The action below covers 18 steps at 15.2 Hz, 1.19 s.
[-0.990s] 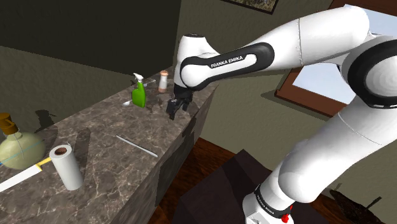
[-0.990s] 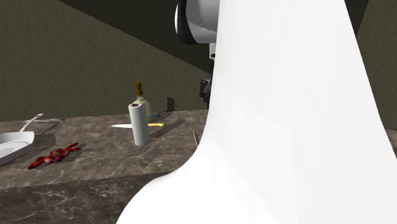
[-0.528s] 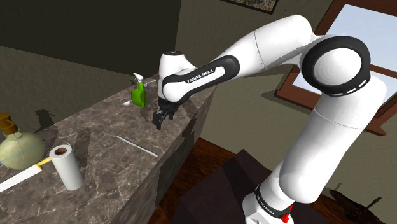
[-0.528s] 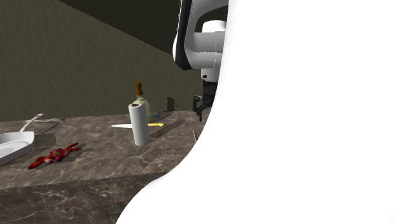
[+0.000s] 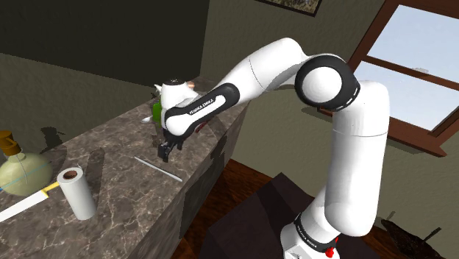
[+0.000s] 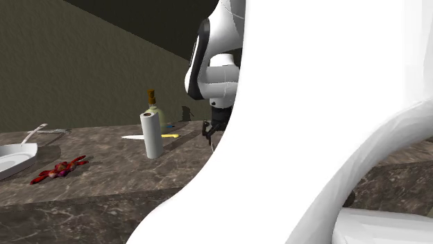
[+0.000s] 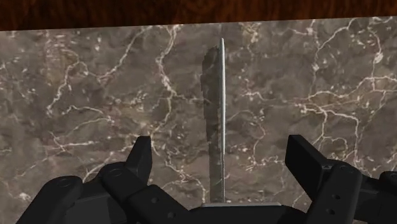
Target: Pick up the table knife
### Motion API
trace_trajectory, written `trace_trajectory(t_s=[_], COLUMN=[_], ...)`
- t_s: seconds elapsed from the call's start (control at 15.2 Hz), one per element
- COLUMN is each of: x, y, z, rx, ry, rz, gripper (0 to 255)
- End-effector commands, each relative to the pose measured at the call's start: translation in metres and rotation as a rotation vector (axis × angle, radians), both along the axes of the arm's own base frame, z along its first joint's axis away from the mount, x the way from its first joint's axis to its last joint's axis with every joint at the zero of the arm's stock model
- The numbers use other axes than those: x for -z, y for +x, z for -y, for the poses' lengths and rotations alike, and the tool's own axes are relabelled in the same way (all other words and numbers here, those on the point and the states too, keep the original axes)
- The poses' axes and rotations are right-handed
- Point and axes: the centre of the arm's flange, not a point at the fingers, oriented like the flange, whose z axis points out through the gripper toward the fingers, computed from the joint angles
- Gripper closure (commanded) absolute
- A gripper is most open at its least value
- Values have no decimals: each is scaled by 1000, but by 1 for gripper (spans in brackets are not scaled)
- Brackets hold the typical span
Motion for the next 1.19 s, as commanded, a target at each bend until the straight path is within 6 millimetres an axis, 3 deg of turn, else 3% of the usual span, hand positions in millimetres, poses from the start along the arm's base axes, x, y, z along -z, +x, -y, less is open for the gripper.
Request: trace_trajectory(t_s=[0.0,0.26,0.86,0.92,1.12], x=[20,59,99,99,99], y=[11,30,30,30,30], z=[-10,-33,-33,-33,-33], rx=[-17,-48,-48,-48,-48], ry=[0,-1,-1,-1,-1], rz=[-7,-19,-19,-19,-19], gripper=[0,0,0,255,255])
